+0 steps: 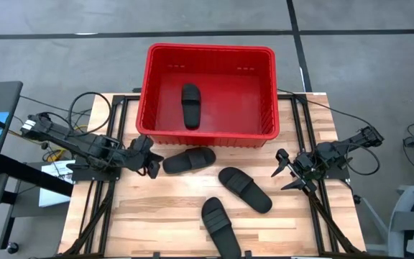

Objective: Pick and place slides into bin
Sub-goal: Put the top slipper into the organizer bin

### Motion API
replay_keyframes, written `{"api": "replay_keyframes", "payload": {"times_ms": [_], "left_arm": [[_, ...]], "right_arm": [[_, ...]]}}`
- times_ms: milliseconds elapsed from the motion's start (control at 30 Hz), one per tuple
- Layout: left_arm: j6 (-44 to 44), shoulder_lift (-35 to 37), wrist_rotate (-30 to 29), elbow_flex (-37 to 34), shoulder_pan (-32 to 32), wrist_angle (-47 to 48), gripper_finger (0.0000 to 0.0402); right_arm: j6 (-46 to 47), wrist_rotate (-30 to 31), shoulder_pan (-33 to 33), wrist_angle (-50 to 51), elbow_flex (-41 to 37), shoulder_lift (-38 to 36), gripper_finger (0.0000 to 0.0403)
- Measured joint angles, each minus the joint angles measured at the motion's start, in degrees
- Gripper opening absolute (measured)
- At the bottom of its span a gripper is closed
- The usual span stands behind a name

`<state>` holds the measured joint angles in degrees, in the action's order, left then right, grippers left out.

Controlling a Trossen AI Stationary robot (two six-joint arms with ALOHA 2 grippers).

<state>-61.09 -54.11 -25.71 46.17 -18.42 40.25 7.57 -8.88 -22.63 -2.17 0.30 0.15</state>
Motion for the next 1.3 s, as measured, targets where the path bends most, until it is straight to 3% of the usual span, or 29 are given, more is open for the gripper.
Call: {"api": "replay_keyframes", "payload": {"times_ms": [233,533,733,1033,1300], "left_arm": [[-5.2,-1.7,-0.2,0.0,1.5,2.7,0.0010],[-4.5,-8.5,4.2,0.1,2.1,-3.7,0.0020],[-3.7,-13.9,6.0,0.1,2.1,-4.4,0.0057],[6.5,-21.2,5.9,0.0,1.7,-12.9,0.0133],[-1.3,-27.5,6.3,0.0,3.5,-24.6,0.0167]], "right_arm": [[0.0,0.0,0.0,0.0,0.0,0.0,0.0260],[0.0,0.0,0.0,0.0,0.0,0.0,0.0260],[0.0,0.0,0.0,0.0,0.0,0.0,0.0260],[0.0,0.0,0.0,0.0,0.0,0.0,0.0260],[0.0,0.0,0.0,0.0,0.0,0.0,0.0260]]}}
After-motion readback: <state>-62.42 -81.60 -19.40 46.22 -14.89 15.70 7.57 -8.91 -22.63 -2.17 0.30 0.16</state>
